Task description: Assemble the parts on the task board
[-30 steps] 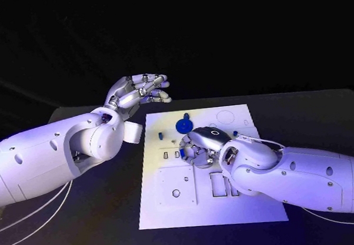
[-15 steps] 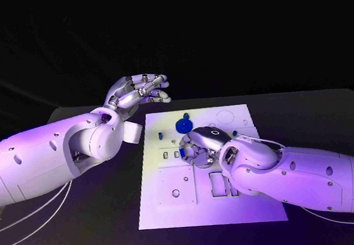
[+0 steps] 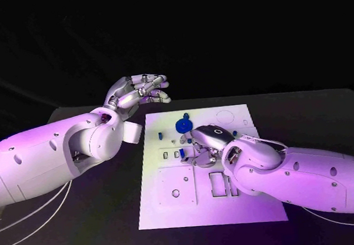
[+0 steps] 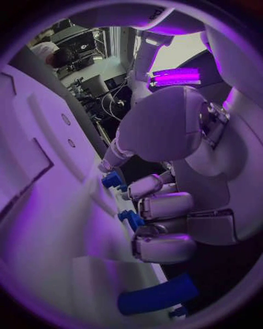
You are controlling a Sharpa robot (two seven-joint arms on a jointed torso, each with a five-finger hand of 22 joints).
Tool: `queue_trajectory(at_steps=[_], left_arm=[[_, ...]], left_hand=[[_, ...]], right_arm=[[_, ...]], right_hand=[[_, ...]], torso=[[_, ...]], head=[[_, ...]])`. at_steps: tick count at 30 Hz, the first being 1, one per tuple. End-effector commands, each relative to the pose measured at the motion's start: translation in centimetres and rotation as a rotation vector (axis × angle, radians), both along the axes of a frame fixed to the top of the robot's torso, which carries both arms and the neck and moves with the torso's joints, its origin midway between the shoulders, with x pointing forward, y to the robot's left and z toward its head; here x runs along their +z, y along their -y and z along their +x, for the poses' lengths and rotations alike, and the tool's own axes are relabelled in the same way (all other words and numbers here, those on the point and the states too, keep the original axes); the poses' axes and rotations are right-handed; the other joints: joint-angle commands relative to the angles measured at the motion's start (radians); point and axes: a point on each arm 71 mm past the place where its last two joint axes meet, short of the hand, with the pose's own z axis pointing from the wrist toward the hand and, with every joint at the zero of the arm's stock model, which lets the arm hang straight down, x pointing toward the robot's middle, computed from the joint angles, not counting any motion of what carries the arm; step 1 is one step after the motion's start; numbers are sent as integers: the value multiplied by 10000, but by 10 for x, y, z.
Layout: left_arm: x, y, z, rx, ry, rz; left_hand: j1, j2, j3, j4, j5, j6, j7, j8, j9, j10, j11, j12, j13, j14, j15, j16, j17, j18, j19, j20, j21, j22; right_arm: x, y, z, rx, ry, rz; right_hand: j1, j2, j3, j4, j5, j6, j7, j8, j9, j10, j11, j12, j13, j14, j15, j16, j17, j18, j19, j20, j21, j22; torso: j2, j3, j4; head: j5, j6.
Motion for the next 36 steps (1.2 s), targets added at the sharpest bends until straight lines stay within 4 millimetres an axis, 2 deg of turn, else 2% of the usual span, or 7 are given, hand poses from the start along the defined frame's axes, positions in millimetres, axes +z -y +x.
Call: queue_trajectory(at_steps=[1,7,13,15,21,26,36], left_arm=[[1,2,0,-322,155,248],[-5,2,1,-655,-20,1412],[-17,6,2,-1313,-360,4115],[-24,8,3,-1571,-780,5322],[-43,12,3,-2322,-2268,7888],[-56,18,3,-3040,-3129,10127],[-55,37,13,-3490,-3177,12953]], left_hand=[[-65,8,9,-77,23,4,232,-36,17,69,27,-37,9,-66,-24,41,13,30,-84,7,35,12],[-519,-156,-299,192,17,88,100,-10,67,652,-132,227,146,200,-148,265,204,59,50,-43,157,43],[-1061,-99,-1252,1116,18,563,-275,1017,795,1599,-616,1619,1086,1911,-737,3691,2403,36,1490,-704,2045,1029],[-1245,123,-1862,1222,24,181,-544,2421,1790,1320,-896,3555,2592,2854,-987,6917,5702,8,1481,-979,3464,1929],[-1834,783,-2400,1289,40,-252,-969,4359,3026,592,-1300,7823,5862,4091,-1344,9086,8160,-106,1478,-1269,6041,4234],[-1834,992,-2509,1287,42,-136,-1164,4842,3207,1794,-1481,10558,8802,4689,-1512,9957,9451,-415,2277,-1403,7684,6556],[-2057,985,-2433,1298,29,55,-1307,5117,3337,2200,-1614,11157,9465,4863,-1638,10185,9817,-600,2762,-1531,8499,7795]], right_arm=[[9,6,-1,-137,515,669],[27,21,-4,134,620,1245],[47,52,0,-18,-947,2554],[53,70,5,-471,-1966,3340],[65,112,18,-1520,-2966,4635],[72,139,28,-2181,-3192,5292],[78,160,38,-2668,-3116,5587]], right_hand=[[120,10,-259,127,-30,-322,38,-161,-72,-82,9,-47,-25,642,90,-77,1026,166,-4,78,-65,1053],[495,188,-383,192,12,-1,8,85,-9,-103,-13,-29,-46,621,79,-122,951,195,-58,84,-182,979],[963,442,-346,216,345,555,-150,776,210,-238,-154,-99,-176,573,-44,-237,786,270,-223,-23,-512,758],[995,525,-328,270,618,583,-171,967,273,-263,-179,-108,-206,588,-68,-219,826,270,-220,-51,-533,753],[816,641,-405,503,645,554,-194,1198,348,-235,-197,-67,-189,627,-84,-150,958,237,-136,-71,-422,851],[853,669,-400,513,728,517,-202,1268,369,-204,-207,-37,-169,650,-94,-111,1024,211,-66,-80,-319,933],[886,692,-388,512,789,487,-201,1307,378,-196,-209,-27,-166,646,-97,-123,997,219,-82,-85,-352,910]], torso=[[-30,5,-3],[-65,12,-22],[-202,19,-68],[-257,21,-82],[-437,47,-114],[-585,97,-129],[-688,132,-147]], head=[[-11,23],[-14,87],[-50,151],[-43,162],[2,83],[40,-53],[77,-204]])
